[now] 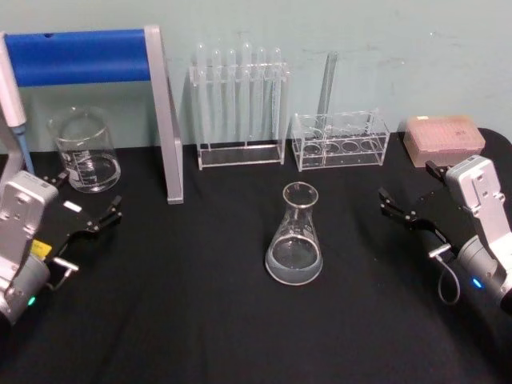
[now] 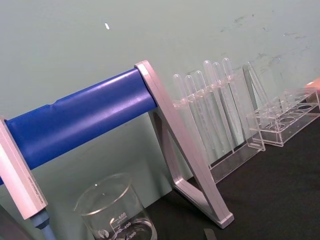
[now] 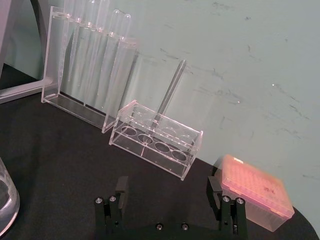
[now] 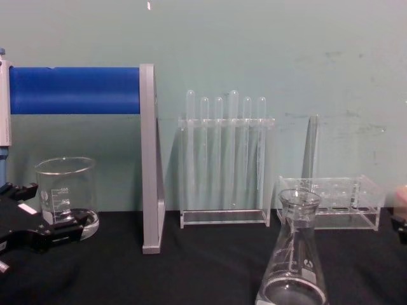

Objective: Grasp the erlenmeyer flask with one hand, shake it three times, then place it back.

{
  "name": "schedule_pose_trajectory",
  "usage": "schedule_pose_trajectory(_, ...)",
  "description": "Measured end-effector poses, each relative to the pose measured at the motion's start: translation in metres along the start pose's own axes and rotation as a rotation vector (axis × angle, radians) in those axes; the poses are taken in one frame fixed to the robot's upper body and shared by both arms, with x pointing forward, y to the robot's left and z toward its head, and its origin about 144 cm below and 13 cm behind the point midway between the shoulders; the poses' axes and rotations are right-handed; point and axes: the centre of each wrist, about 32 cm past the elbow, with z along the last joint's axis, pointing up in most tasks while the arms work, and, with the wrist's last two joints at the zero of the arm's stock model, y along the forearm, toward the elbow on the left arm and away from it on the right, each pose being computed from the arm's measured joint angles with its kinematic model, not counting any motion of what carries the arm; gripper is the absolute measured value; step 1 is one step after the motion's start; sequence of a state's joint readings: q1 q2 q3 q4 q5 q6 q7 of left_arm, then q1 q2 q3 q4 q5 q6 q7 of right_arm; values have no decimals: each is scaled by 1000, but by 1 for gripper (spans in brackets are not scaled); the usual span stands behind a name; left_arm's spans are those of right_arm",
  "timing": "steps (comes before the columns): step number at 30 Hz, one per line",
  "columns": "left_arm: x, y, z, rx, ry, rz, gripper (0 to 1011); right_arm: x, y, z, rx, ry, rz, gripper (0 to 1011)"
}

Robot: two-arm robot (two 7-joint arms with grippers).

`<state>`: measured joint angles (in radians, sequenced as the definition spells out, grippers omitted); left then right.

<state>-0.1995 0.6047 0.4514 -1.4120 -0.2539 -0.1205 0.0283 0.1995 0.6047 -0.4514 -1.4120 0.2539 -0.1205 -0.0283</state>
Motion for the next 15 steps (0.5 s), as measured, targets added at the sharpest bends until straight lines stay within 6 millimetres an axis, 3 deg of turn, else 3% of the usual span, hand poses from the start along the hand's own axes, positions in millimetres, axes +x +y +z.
schedule_pose_trajectory(15,0,0,0,0,0,0,1001,1,-9,2,11,5,25,1000)
